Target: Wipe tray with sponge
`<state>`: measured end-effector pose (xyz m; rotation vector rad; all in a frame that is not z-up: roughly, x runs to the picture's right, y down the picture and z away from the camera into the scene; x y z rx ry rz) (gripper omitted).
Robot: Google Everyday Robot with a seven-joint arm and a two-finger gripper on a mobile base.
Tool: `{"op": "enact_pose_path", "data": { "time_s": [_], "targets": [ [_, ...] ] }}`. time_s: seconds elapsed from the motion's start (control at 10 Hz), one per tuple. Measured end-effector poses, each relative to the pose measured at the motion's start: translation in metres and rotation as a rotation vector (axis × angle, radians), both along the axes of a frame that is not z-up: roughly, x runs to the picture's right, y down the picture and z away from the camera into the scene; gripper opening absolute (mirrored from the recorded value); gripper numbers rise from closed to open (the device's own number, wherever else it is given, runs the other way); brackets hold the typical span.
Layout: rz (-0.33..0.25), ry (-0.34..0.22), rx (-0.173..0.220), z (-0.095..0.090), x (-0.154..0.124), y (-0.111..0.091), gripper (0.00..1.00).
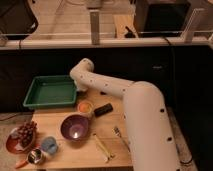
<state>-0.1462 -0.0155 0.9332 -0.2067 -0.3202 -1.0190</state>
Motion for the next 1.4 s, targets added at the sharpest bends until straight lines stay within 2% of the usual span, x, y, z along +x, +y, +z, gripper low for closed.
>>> {"op": "enact_pose_path", "data": {
  "time_s": [0.3, 0.5, 0.7, 1.0, 1.4],
  "targets": [
    [0.061, 0.018, 0.009, -0.023, 0.040, -0.014, 0.00],
    [0.060, 0.009, 0.012, -0.029, 0.066, -0.018, 0.00],
    [0.044, -0.010, 0.015, -0.035, 0.068, -0.022, 0.00],
    [-0.005, -0.055, 0.023, -0.046, 0.033, -0.032, 0.00],
    [-0.092, -0.150, 0.038, -0.063, -0.064, -0.042, 0.00]
  ]
}}
